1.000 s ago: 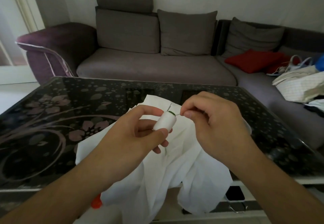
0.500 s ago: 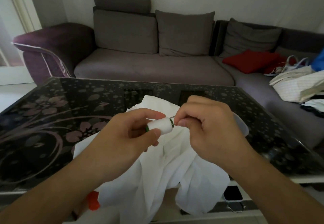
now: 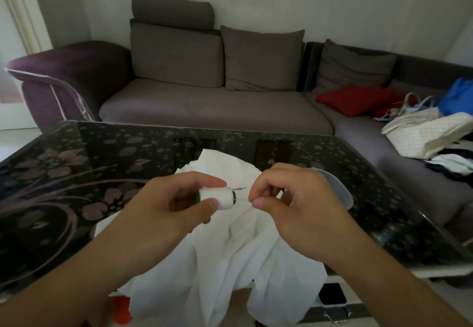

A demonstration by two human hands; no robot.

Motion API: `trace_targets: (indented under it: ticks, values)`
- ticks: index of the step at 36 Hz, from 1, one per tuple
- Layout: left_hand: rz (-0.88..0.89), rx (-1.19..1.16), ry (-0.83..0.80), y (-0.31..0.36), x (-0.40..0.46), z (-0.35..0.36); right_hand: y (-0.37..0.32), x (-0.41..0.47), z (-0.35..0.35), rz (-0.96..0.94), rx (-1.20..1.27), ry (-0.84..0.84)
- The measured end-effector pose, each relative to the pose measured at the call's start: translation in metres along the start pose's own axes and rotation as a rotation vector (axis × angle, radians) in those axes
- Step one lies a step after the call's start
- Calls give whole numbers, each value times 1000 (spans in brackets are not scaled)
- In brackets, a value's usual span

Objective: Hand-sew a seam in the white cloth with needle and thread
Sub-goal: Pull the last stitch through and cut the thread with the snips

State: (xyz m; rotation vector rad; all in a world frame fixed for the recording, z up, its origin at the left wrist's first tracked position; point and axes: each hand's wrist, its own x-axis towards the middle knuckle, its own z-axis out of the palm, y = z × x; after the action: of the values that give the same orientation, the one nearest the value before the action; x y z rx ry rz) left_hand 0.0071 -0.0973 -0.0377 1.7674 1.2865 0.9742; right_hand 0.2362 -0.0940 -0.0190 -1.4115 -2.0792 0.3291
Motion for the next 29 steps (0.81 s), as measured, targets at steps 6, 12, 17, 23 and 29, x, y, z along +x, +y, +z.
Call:
trace_targets:
  ticks: [6,12,17,23,29]
  values:
    - [27,89,-23,1,0,3,0,1,4,-10,2,55]
    - [31,117,-60,3,2,5,-5,0,7,-32,-32,30]
    - [45,96,-60,1,4,5,-6,-3,7,-14,-12,31]
    - [45,31,-32,2,9,7,-4,-1,-3,53,46,40]
    - [54,10,-15,-1,6,11,-4,-1,0,94,-26,23]
